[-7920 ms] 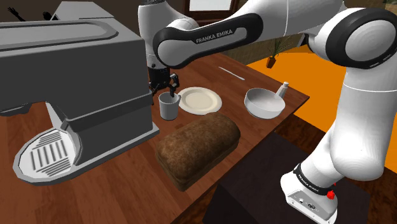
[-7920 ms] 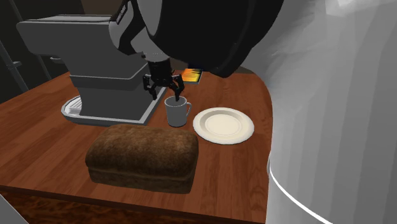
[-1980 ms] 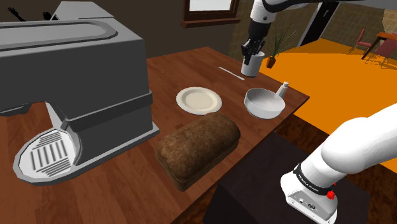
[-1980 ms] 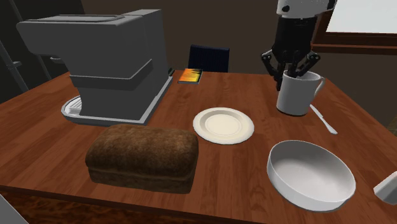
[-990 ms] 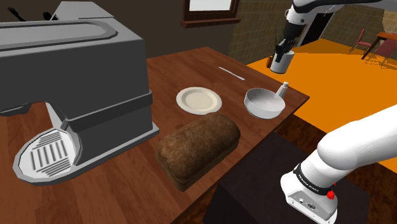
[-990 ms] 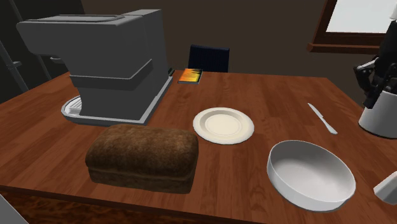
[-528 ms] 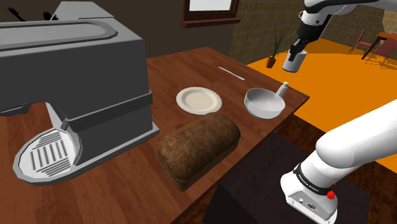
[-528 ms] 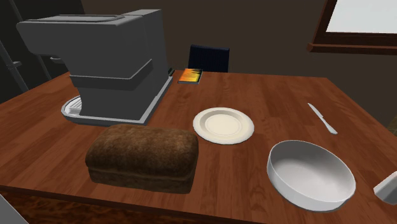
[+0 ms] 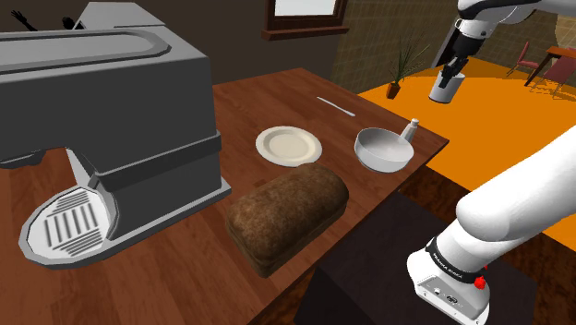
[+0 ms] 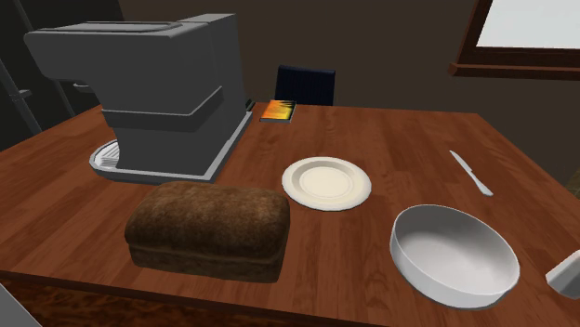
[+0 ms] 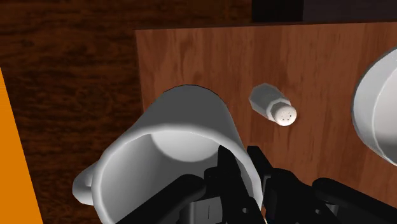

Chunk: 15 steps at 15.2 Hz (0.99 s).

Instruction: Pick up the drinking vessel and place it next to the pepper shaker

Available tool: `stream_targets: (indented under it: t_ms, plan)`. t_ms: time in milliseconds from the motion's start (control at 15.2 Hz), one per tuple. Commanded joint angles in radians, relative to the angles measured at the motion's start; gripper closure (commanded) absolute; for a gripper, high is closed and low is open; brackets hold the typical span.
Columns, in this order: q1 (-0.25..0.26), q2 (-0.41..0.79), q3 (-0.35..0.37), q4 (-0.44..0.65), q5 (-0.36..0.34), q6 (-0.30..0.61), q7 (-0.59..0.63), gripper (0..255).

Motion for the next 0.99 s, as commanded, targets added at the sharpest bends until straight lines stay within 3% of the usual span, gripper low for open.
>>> stream_targets:
  t_ms: [0, 198, 924]
  plan:
    - [-0.017, 0.054, -0.032, 0.059, 0.027, -0.008, -0.060, 255]
    - [-0.055, 0.150, -0.082, 0.157, 0.084, -0.021, -0.161, 255]
    - [-0.058, 0.161, -0.080, 0.020, 0.090, 0.125, -0.163, 255]
